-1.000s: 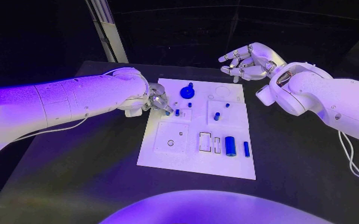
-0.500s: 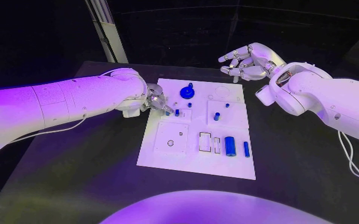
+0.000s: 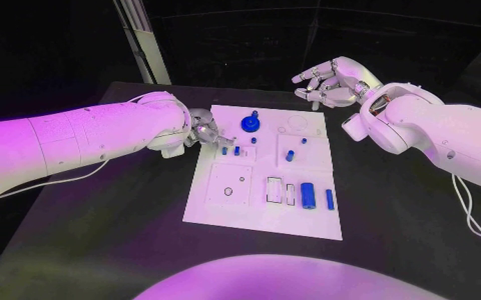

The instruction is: Assemble the parts on the task board

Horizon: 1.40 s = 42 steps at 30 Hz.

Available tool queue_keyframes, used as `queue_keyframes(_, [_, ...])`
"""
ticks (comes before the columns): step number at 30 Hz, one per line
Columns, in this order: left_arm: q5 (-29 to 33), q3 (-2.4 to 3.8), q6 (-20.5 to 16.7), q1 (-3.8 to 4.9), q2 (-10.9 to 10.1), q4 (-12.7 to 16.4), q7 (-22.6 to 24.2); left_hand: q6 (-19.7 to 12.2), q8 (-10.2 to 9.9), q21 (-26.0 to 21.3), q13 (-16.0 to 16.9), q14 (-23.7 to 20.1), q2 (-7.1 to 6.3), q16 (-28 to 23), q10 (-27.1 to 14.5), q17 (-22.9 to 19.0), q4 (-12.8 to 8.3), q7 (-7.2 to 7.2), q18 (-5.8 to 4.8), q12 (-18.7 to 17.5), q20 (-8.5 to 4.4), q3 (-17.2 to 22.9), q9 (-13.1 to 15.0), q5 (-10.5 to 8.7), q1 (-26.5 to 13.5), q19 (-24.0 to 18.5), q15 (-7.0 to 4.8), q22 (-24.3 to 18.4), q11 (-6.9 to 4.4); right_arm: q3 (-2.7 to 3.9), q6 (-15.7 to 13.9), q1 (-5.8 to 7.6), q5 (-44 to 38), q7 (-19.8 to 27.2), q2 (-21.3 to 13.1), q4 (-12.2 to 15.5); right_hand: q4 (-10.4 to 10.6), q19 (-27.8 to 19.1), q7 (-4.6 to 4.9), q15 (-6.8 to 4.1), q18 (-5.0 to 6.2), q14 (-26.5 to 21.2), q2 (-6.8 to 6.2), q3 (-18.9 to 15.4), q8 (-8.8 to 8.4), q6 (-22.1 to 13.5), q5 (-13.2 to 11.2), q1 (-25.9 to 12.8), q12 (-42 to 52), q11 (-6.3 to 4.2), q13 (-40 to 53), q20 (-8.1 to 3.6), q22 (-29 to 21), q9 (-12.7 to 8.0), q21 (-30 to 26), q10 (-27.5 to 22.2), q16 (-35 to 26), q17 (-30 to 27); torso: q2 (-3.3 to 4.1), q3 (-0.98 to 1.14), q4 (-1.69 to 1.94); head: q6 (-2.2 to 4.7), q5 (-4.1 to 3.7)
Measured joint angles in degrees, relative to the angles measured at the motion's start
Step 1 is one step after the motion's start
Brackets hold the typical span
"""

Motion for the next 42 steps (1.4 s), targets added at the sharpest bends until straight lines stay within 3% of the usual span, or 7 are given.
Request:
queue_keyframes(4, [2.5,0.04,-1.7,0.19,-0.4,0.1,4.6,-3.0,-0.1,-5.3,-4.0,0.1,1.39,-0.1,-3.5,0.0,0.0,0.99,0.00,-2.7,0.50,-2.8,0.0,0.00,1.4,-2.9,0.36,-5.6,0.83,0.00,0.0,0.00,0.0,-0.1,0.1,-0.2,0.1,0.0,0.00,0.00,0.00,0.0,0.00,0.1,0.00,0.0,0.3,0.0,0.0,0.00,0.0,0.00,0.0,0.0,0.0,0.0,0.0,0.1,-0.01,0.01,0.00,0.18,-0.01])
queue_keyframes(8, [5.7,0.05,-3.7,0.42,-0.2,-0.6,11.2,-9.0,-2.3,-20.1,-13.1,0.1,2.58,-7.3,-13.0,-0.5,-2.6,3.47,3.74,-9.7,1.92,-3.6,-0.7,0.00,8.9,-11.0,2.44,-20.7,3.08,-0.01,0.0,-0.02,0.0,-0.1,0.2,-0.3,0.2,0.0,0.00,0.00,0.00,0.0,0.00,0.2,0.00,0.0,0.3,0.0,0.0,0.00,0.0,0.00,0.0,0.0,0.0,0.0,0.0,0.1,-0.01,0.02,0.00,0.26,-0.13])
queue_keyframes(12, [8.1,0.05,-6.4,0.60,1.1,-2.2,18.3,-12.3,-5.0,-31.7,-17.8,-6.5,4.24,-20.3,-20.8,-15.5,-8.2,5.92,4.92,-16.5,3.81,-0.4,-2.7,0.00,19.7,-16.9,4.41,-30.7,5.57,-0.01,-0.1,-0.03,0.0,-0.2,0.2,-0.4,0.2,0.0,0.00,0.00,0.00,0.0,0.00,0.2,0.00,0.0,0.3,0.0,0.0,0.00,-0.1,0.00,0.0,0.0,0.0,0.0,-0.1,0.1,-0.01,0.04,-0.01,0.44,-0.31])
queue_keyframes(15, [7.7,0.04,-8.5,0.69,2.3,-3.0,22.4,-11.7,-9.8,-35.8,-22.5,-8.7,2.67,-27.0,-21.5,-22.9,-11.1,6.71,4.91,-22.1,4.47,1.0,-6.0,0.00,24.1,-17.0,5.02,-33.9,5.65,-0.01,-0.1,-0.03,0.0,-0.3,0.3,-0.4,0.2,0.0,0.00,0.00,0.00,0.0,0.00,0.2,0.00,0.0,0.3,0.0,0.0,0.00,-0.1,0.00,0.0,0.0,0.0,0.0,-0.2,0.1,-0.01,0.04,-0.04,0.63,-0.56])
queue_keyframes(22, [0.2,0.01,-13.1,0.74,5.2,-4.1,29.9,-5.8,-17.8,-39.6,-32.0,-9.5,-0.01,-32.4,-21.2,-28.3,-15.4,7.00,4.91,-33.6,4.73,4.6,-10.9,0.00,28.1,-15.5,5.44,-37.1,6.79,-0.02,-0.1,-0.06,0.0,-0.4,0.4,-0.5,0.2,0.0,0.00,0.00,0.00,0.0,0.00,0.5,0.00,0.0,0.3,0.0,0.0,0.00,-0.1,0.00,0.0,0.0,0.0,0.0,-0.2,0.2,0.03,0.01,-0.10,0.90,-1.24])
queue_keyframes(36, [-15.8,-0.08,-13.7,0.46,10.1,-8.0,31.9,-1.9,-25.2,-37.8,-39.7,-1.8,-1.92,-19.5,-21.0,-15.3,-17.2,7.06,4.92,-41.2,5.24,4.2,-14.5,0.00,25.5,-9.1,5.89,-36.7,7.40,-0.03,-0.2,-0.10,0.0,-0.4,0.6,-0.5,0.2,0.0,0.00,0.00,0.00,0.0,0.00,0.5,0.00,0.0,0.3,0.0,0.0,0.00,-0.1,0.00,0.0,0.0,0.0,0.0,-0.2,0.3,0.07,0.01,-0.09,1.24,-1.64])
queue_keyframes(42, [-19.1,-0.12,-12.3,0.28,11.9,-9.9,30.8,0.1,-27.0,-30.2,-41.4,-0.2,-1.46,-13.9,-19.9,-9.2,-17.6,6.80,4.92,-42.3,4.91,3.0,-15.1,0.00,25.0,-4.8,5.74,-29.6,7.48,-0.03,-0.2,-0.12,0.0,-0.4,0.8,-0.6,0.2,0.0,0.00,0.00,0.00,0.0,0.00,0.5,0.00,0.0,0.3,0.0,0.0,0.00,-0.1,0.00,0.0,0.0,0.0,0.0,-0.2,0.3,0.09,-0.01,-0.09,1.27,-1.60])
